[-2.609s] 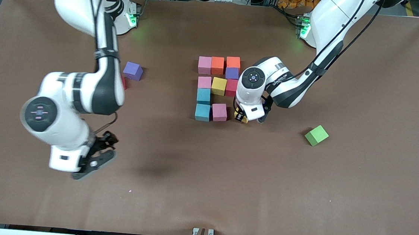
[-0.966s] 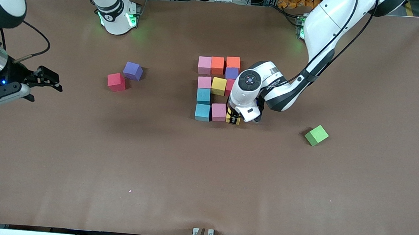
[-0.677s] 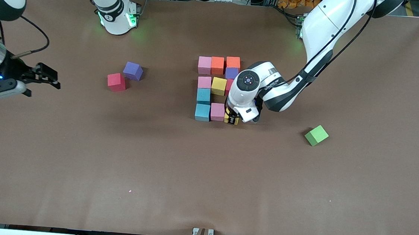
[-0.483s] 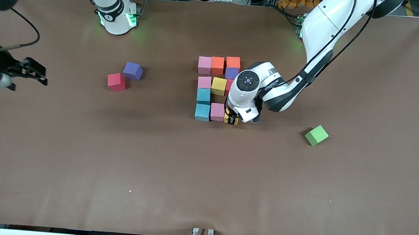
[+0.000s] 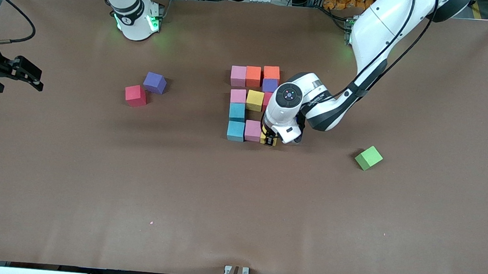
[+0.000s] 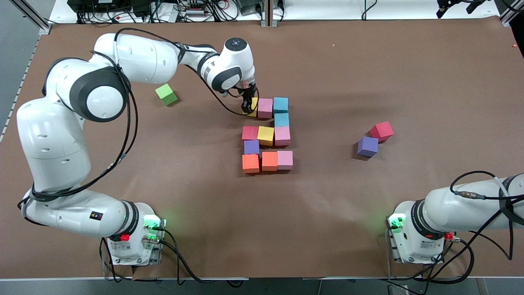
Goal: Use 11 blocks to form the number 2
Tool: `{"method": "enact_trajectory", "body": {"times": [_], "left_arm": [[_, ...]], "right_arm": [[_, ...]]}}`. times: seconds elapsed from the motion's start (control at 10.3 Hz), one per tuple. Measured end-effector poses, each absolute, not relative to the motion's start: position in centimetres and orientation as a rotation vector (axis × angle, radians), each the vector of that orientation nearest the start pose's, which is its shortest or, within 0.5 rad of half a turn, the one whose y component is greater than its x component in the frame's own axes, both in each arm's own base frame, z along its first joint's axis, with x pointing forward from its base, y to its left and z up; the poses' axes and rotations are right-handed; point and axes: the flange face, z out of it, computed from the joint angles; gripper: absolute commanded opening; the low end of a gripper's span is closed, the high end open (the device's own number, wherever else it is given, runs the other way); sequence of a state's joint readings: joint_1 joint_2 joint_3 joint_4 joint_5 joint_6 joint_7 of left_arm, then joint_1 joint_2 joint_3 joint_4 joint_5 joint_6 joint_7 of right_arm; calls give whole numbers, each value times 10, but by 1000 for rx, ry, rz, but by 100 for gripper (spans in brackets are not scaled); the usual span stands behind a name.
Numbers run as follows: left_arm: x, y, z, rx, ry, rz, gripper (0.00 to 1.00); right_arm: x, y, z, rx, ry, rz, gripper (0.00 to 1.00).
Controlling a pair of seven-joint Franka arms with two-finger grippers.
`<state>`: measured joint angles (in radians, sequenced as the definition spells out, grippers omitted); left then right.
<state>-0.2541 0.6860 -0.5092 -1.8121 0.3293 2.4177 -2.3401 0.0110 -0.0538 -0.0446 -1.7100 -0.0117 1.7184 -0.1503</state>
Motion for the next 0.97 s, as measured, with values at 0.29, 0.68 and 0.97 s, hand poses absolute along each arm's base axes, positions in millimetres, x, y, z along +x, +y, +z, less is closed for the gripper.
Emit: {"method": "enact_trajectory", "body": {"times": [0.29,0.68,0.97], "left_arm": [[489,-432,203,-2364,-2112,150,84],[490,-433,204,-2362,-2117,150,100],[497,-436,217,-2378,-2139,140,100]], "right_arm": [[549,-18,631,-3172,-233,-151,100],[551,-19,643,-3179,-210,-62,100],[557,-17,632,-3165,-155,-32,100]]}}
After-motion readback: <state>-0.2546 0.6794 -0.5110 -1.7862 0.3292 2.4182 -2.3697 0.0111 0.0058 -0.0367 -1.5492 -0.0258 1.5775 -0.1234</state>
